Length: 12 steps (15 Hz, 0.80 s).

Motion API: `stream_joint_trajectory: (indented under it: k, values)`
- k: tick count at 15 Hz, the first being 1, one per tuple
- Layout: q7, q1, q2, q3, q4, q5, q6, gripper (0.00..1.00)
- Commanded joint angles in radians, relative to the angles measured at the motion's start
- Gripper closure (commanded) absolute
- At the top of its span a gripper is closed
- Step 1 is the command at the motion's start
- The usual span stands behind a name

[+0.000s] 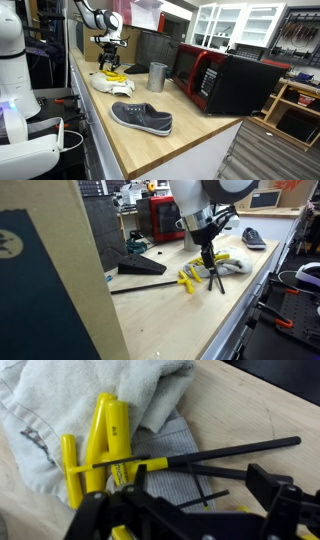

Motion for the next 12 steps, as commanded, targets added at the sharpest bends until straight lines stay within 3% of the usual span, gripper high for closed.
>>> stream_joint_trajectory:
  k: [1, 12]
  values:
    - [-0.106, -0.003, 0.037, -0.001, 0.047, 0.018, -0.007, 0.00]
    - [-0.243, 0.004, 0.111, 0.004, 0.120, -0.002, -0.014, 0.00]
